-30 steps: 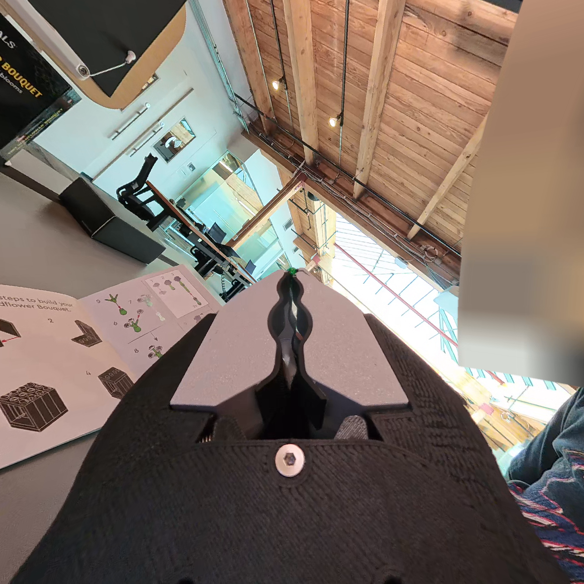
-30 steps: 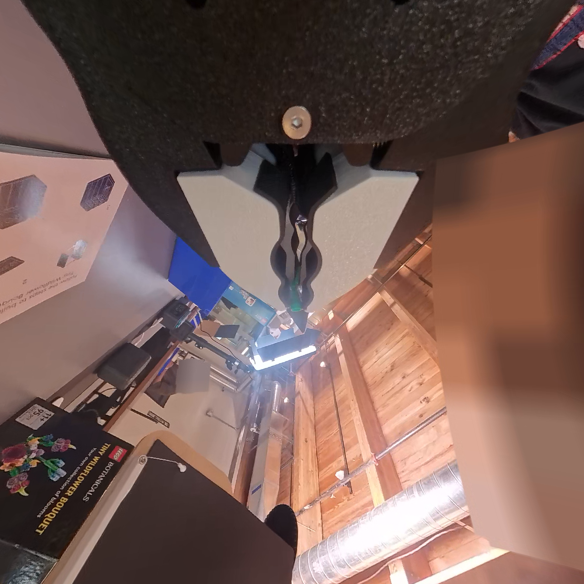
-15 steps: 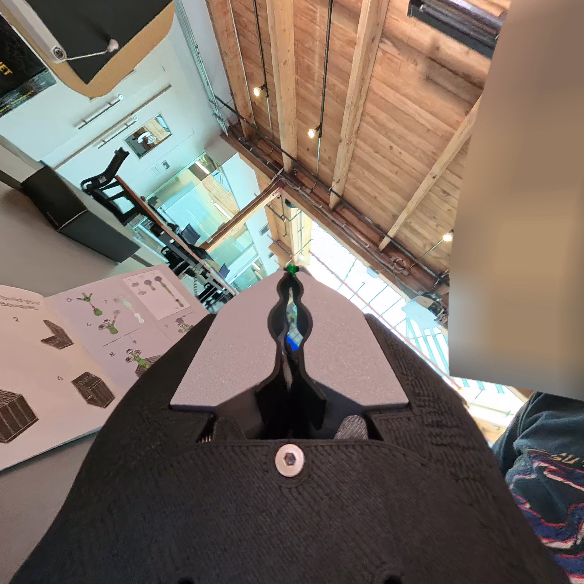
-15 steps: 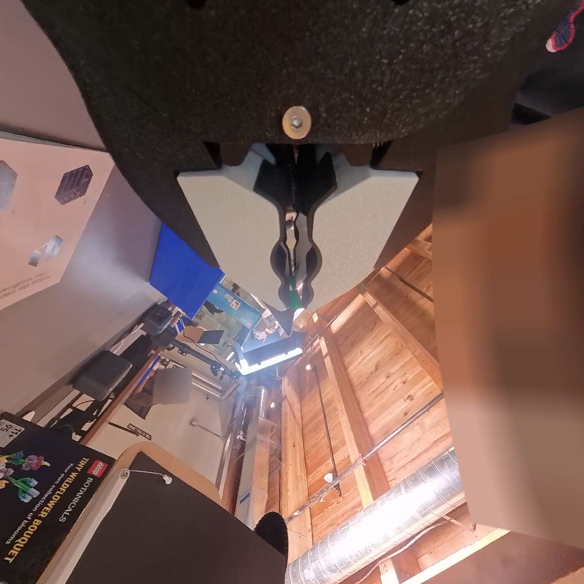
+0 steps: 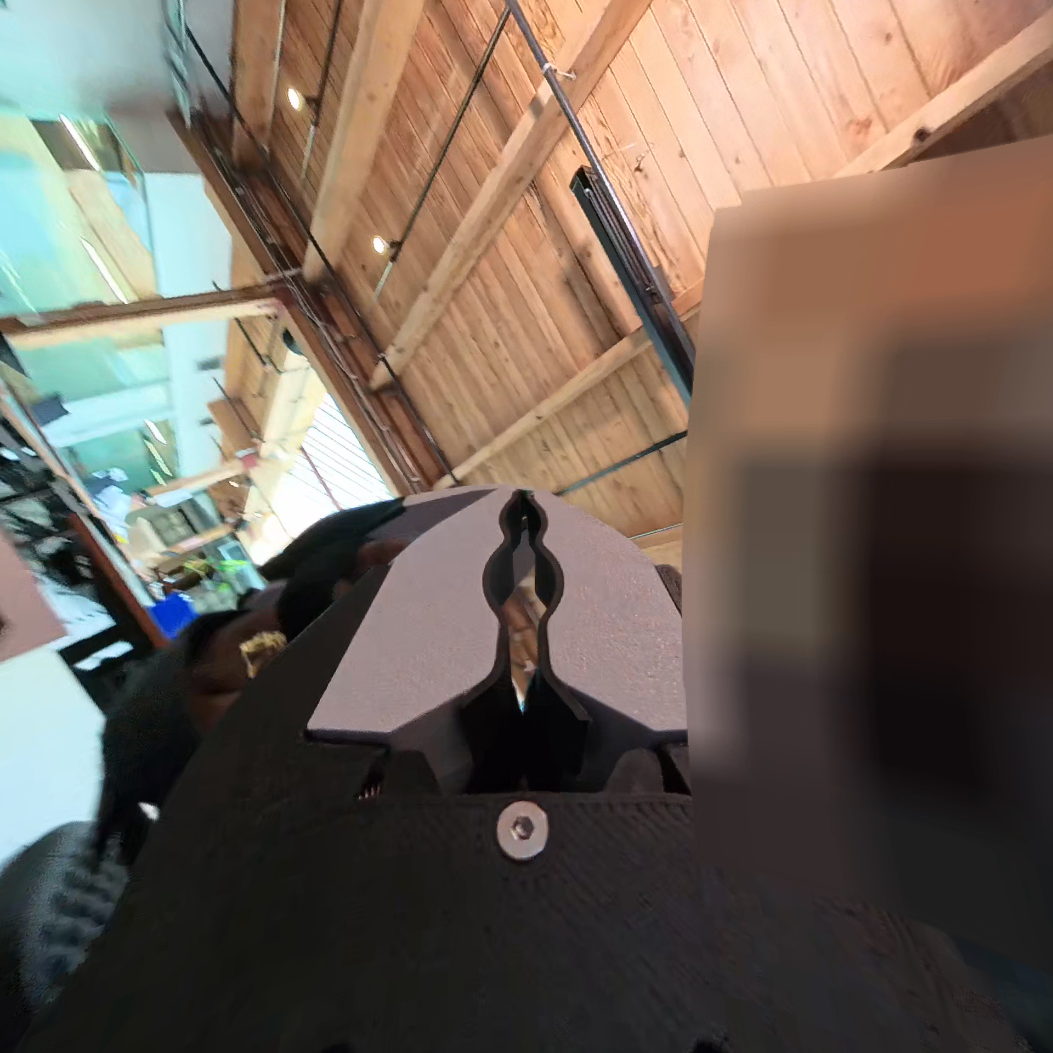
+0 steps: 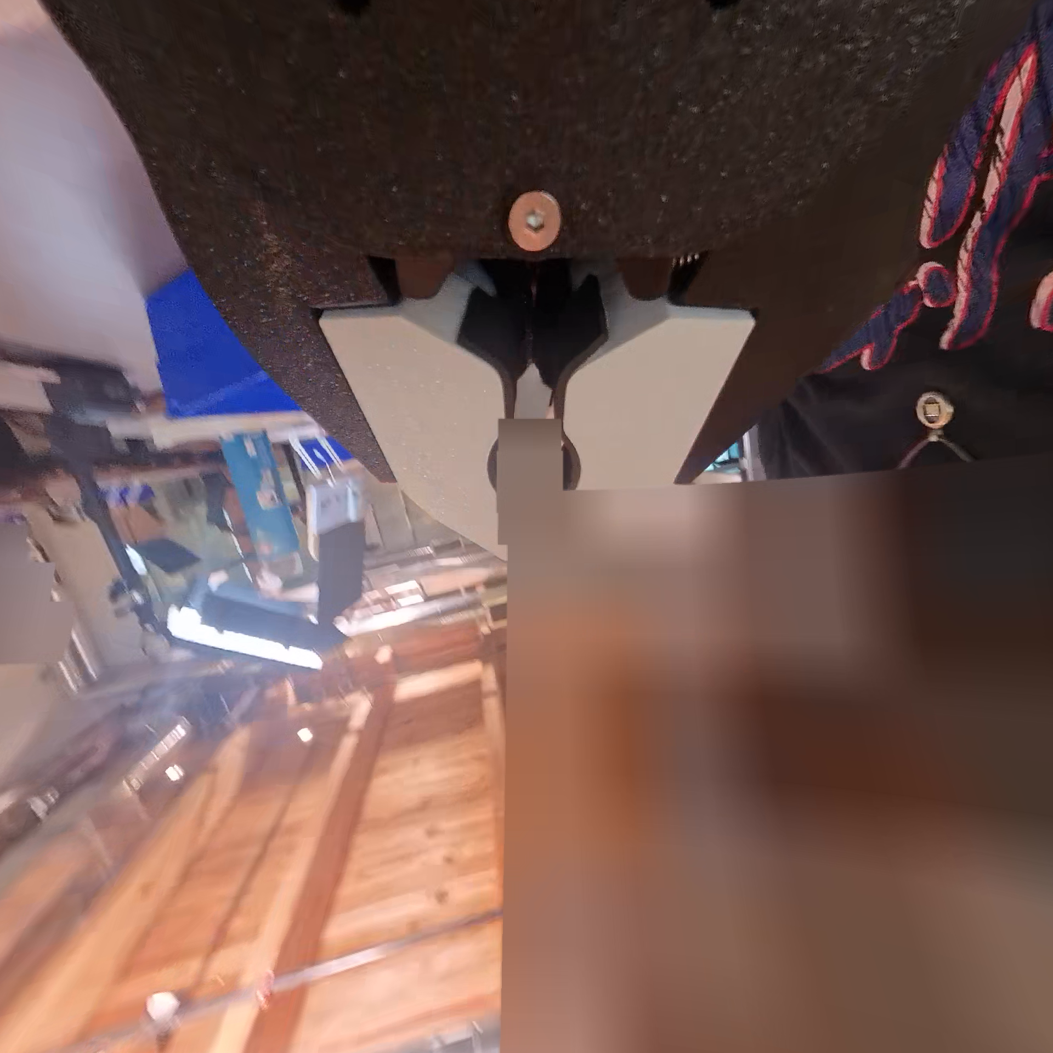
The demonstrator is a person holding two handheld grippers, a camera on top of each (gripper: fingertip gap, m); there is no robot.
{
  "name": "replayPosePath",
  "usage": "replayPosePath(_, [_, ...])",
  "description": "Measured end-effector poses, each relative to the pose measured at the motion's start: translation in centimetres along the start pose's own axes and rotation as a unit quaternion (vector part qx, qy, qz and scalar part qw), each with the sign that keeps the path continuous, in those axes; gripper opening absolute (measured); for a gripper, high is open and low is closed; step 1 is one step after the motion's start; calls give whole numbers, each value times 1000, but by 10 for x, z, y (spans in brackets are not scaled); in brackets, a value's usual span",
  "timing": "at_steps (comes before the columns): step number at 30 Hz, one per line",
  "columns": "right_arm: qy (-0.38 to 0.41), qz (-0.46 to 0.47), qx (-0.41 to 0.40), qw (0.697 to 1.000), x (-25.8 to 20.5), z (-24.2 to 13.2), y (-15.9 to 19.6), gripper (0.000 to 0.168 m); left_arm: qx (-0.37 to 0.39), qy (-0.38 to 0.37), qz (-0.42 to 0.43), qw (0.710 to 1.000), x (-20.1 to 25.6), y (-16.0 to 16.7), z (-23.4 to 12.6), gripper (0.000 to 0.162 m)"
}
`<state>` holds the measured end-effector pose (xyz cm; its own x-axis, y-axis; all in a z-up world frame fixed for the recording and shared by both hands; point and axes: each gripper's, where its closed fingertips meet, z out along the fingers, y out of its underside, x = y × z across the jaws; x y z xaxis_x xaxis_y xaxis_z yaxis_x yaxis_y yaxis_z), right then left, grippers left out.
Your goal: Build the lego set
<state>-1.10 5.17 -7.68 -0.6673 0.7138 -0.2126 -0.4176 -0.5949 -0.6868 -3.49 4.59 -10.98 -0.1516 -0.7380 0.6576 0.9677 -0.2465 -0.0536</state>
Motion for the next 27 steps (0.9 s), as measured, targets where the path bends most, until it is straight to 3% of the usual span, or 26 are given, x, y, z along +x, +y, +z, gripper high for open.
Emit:
replayPosePath(7, [-52, -18, 87, 995, -13, 2, -16, 7, 23, 49, -169, 984, 14, 22, 32, 1])
replayPosePath(27, [-48, -17, 89, 995, -18, 4, -19, 7, 23, 56, -158, 986, 15, 30, 37, 1])
